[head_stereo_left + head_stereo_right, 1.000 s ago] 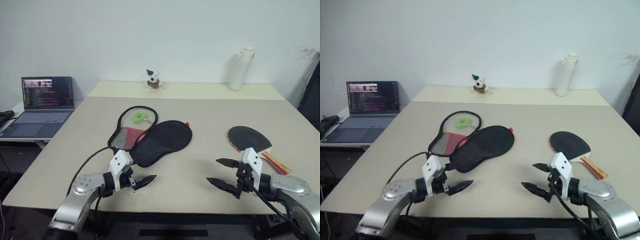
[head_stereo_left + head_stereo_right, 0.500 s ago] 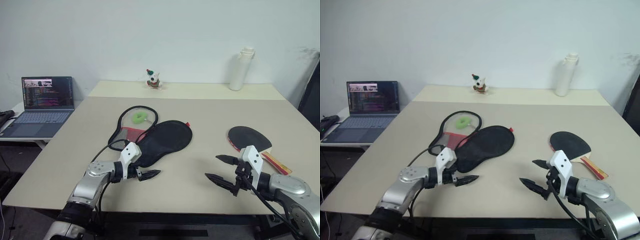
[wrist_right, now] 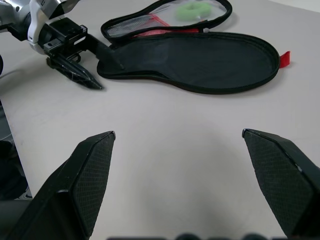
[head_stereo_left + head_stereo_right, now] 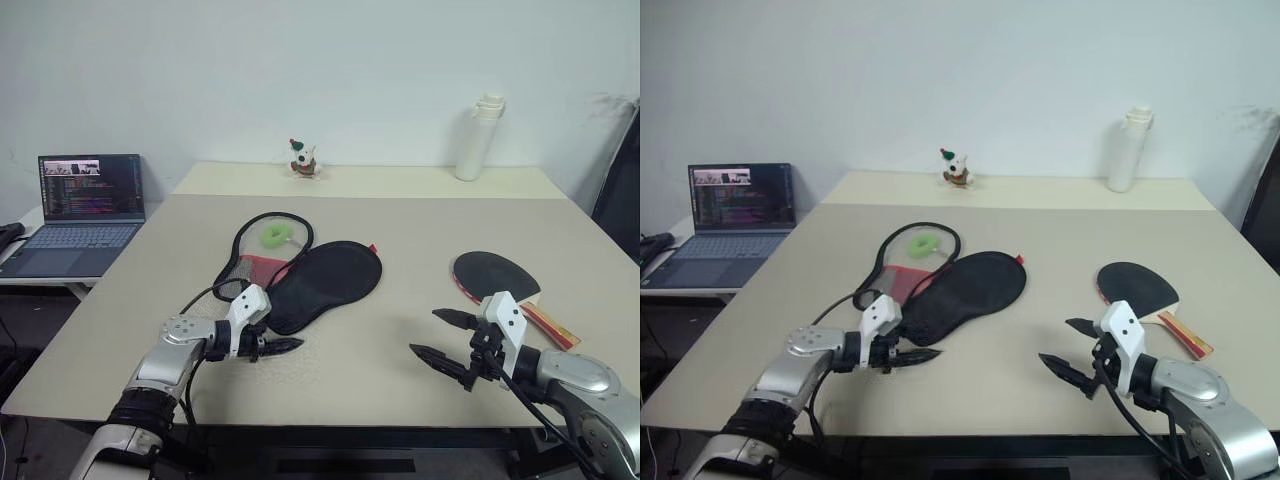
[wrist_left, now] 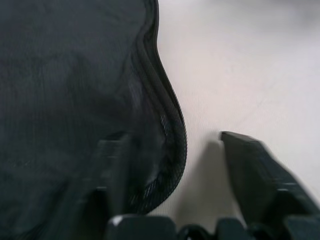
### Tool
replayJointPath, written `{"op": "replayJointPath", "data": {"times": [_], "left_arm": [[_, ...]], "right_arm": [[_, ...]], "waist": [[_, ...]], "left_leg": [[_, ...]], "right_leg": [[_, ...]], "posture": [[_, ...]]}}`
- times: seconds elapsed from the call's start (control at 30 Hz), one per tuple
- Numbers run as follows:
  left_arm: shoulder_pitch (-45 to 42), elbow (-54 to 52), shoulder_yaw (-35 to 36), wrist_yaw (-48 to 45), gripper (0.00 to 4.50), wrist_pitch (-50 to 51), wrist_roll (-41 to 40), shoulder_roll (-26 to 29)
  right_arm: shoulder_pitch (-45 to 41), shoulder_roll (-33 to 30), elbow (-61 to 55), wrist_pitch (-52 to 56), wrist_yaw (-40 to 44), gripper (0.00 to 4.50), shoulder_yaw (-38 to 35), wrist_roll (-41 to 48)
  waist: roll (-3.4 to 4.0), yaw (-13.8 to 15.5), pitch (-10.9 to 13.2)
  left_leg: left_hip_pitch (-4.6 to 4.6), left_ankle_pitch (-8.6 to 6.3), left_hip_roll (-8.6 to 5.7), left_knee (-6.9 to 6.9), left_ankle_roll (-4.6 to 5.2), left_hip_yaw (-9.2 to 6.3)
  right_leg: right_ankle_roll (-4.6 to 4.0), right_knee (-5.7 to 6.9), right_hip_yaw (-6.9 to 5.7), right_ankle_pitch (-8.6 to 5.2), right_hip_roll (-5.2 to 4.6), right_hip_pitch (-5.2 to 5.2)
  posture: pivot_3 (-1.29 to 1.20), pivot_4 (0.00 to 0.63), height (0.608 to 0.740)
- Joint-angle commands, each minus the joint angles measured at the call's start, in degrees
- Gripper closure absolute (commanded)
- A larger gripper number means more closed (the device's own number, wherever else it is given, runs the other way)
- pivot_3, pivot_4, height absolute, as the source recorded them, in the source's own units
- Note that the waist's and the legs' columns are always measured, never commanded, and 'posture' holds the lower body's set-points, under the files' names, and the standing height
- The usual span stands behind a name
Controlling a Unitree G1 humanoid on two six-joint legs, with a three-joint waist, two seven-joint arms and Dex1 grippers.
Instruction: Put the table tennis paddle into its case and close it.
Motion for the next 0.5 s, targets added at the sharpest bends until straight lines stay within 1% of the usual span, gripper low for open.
{"op": "replayJointPath", "data": {"times": [0.03, 0.17, 0.37, 0.43, 0.5], "left_arm": [[2.4, -5.4, 1.0, -0.9, 3.06, 4.8, -1.8, 1.2], [5.4, -13.3, 2.3, 2.2, 4.47, 13.4, -5.3, 0.1], [6.3, -22.2, 2.3, 11.1, 4.47, 23.6, -6.9, -5.4], [4.7, -23.0, -0.4, 13.9, 4.47, 25.2, -5.6, -9.2], [2.6, -21.0, -2.6, 16.1, 4.47, 25.0, -3.9, -12.6]], "right_arm": [[-0.7, 0.2, -0.4, -1.4, -0.5, 0.00, -1.3, 0.4], [-0.7, 0.4, -0.1, -1.8, -0.8, 0.00, -1.2, 0.3], [-0.4, 0.5, -0.1, -2.0, -1.0, 0.00, -1.5, 0.4], [-0.2, 0.5, -0.1, -2.1, -1.1, 0.00, -1.7, 0.5], [-0.2, 0.5, -0.1, -2.1, -1.3, 0.00, -1.8, 0.4]], "waist": [[0.00, -0.2, 0.0], [0.01, -0.2, 0.0], [0.00, 0.2, 0.0], [0.00, 0.3, 0.0], [-0.01, 0.7, 0.0]], "left_leg": [[0.00, 0.00, 0.01, 0.00, 0.00, 0.00], [0.00, 0.00, 0.01, -0.01, 0.00, -0.01], [-0.01, 0.00, -0.03, 0.04, 0.00, -0.07], [-0.01, 0.00, -0.04, 0.04, 0.00, -0.06], [0.00, 0.00, -0.08, 0.04, 0.00, -0.08]], "right_leg": [[0.00, 0.00, 0.00, 0.00, 0.00, 0.00], [0.00, 0.00, 0.02, 0.00, -0.01, 0.00], [0.02, 0.01, -0.01, 0.00, -0.02, 0.05], [0.02, 0.00, 0.00, 0.00, -0.02, 0.05], [0.06, 0.01, 0.00, -0.01, -0.02, 0.08]], "posture": [[0.00, 0.150, 0.740], [0.00, 0.150, 0.740], [0.00, 0.150, 0.740], [0.00, 0.150, 0.740], [0.00, 0.150, 0.740]]}}
